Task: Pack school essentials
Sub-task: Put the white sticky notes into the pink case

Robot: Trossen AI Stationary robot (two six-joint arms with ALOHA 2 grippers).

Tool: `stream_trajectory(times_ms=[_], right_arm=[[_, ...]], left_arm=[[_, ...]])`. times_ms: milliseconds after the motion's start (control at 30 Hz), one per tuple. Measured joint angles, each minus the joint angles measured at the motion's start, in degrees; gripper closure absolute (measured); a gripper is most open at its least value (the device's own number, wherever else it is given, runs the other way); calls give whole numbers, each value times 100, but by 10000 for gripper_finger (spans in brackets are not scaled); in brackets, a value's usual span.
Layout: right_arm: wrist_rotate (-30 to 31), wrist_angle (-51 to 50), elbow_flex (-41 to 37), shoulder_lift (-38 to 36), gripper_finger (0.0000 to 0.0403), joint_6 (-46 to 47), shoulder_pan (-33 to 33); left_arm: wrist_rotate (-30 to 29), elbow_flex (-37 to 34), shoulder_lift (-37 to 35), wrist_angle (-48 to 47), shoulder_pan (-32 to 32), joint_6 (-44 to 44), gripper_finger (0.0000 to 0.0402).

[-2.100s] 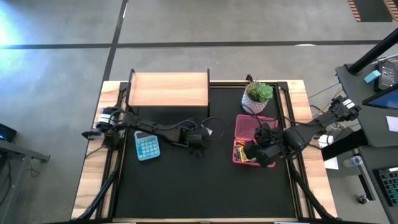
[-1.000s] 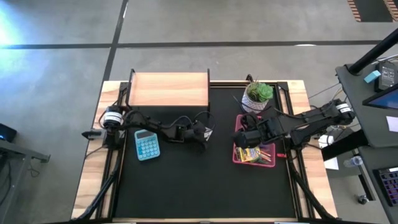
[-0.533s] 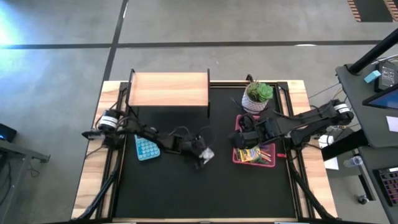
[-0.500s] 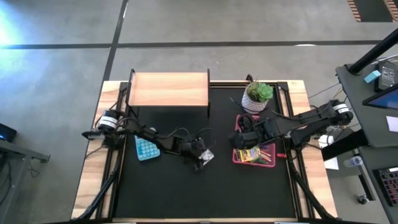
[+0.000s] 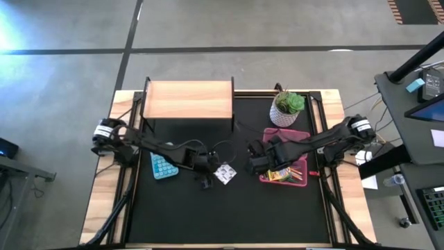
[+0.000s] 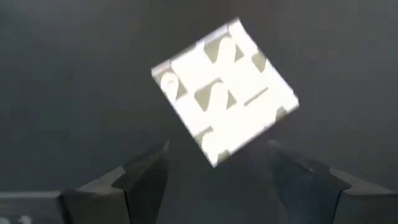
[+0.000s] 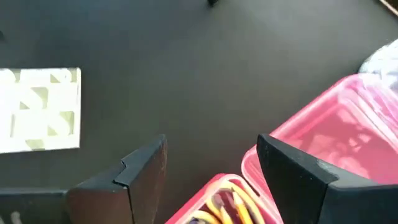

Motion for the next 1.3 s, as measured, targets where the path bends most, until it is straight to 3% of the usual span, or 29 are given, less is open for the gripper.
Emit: stream_trajectory(times_ms=[100,433,667,1167,1300], right_arm=[[1,94,0,204,163,-361,2],[-1,354,0,694,163,-382,-9],[1,799,0,905,163,-644,-20],[-13,2177,-72,1204,163,-745,-20],[-418,2426,-72,1458,163,-744,-24]], left_arm=[[-13,-139,-137,-290,-61,-1,151],[-451,-755,-102,165,-73,-846,151],[-645,-781,-37,578,-73,-876,151],[-645,-779,19,516,-71,-891,151],[-640,-779,19,506,-71,-893,151]])
